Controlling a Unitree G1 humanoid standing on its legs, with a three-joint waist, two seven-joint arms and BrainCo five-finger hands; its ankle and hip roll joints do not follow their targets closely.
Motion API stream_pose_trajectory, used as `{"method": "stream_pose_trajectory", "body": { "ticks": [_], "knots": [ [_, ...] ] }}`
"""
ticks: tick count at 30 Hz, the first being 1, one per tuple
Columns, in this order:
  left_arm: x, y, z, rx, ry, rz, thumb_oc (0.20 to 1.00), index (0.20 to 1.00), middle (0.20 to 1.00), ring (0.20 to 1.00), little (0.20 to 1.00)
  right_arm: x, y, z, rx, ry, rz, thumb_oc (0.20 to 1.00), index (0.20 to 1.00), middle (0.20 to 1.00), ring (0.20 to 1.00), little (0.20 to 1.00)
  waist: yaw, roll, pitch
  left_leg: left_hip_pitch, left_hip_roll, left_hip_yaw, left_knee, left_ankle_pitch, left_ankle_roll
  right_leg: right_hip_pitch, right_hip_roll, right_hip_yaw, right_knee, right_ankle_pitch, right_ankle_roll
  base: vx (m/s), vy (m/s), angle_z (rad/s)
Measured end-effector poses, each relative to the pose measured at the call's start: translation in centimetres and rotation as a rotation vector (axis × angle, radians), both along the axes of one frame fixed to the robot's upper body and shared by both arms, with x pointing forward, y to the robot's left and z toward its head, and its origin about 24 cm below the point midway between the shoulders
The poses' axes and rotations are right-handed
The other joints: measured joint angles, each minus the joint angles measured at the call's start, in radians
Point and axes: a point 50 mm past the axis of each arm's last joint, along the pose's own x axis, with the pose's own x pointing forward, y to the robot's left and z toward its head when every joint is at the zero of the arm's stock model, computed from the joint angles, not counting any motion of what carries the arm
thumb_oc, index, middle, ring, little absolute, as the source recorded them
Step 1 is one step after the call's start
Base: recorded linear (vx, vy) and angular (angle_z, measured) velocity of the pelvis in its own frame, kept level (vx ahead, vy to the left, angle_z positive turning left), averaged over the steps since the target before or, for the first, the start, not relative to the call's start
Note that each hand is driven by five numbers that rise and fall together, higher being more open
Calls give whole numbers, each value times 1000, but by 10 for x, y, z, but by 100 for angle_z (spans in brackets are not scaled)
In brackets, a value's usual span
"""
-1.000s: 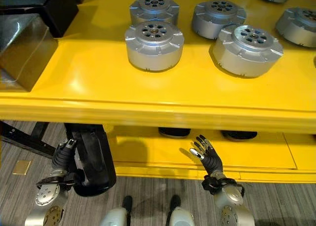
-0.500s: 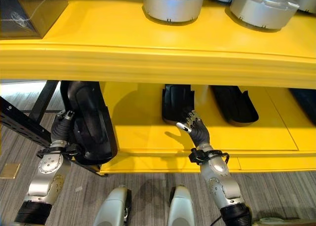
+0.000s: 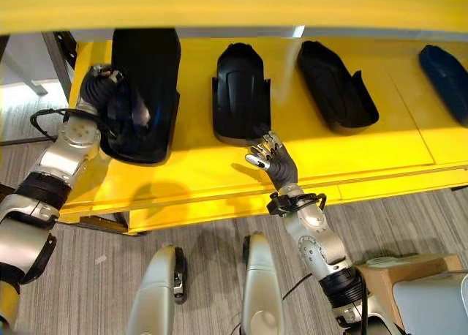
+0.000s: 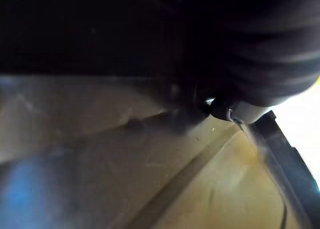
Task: Move parts from the plastic box to the shelf.
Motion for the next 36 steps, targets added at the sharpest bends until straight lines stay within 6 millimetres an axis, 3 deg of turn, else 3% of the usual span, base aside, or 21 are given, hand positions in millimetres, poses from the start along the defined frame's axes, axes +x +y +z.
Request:
{"method": "stream_pose_trajectory", "body": {
  "ticks": [8, 19, 25, 36],
  "knots": [
    [8, 33, 4, -190, 71, 128, 200, 200, 200, 200, 200, -8, -1, 2, 26, -33, 0, 1000, 1000, 1000, 1000, 1000, -18, 0, 0, -41, 5, -4, 9, -1, -1, -42, 4, -3, 12, -3, -5, 0, 0, 0],
    [7, 41, 7, -348, 51, 126, 200, 200, 200, 200, 200, -15, -3, -3, 41, -25, -11, 1000, 1000, 1000, 1000, 1000, -18, 0, -8, -61, 6, -15, 10, -1, -5, -53, 7, -14, 12, -8, -9, 2, 0, 1],
    [8, 43, 0, -297, 100, 148, 200, 200, 200, 200, 200, -20, -6, -13, 43, 14, -20, 1000, 1000, 1000, 1000, 1000, -18, -3, -52, -80, 7, -18, 9, -1, -6, -69, 7, -20, 8, -8, -9, 0, 0, 0],
    [9, 41, 0, -163, 132, 176, 200, 200, 200, 200, 200, -22, -7, -16, 48, 23, -14, 1000, 1000, 1000, 1000, 1000, -19, -4, -55, -82, 7, -17, 10, -2, -6, -71, 8, -20, 7, -8, -9, 0, 0, 0]
  ]
}}
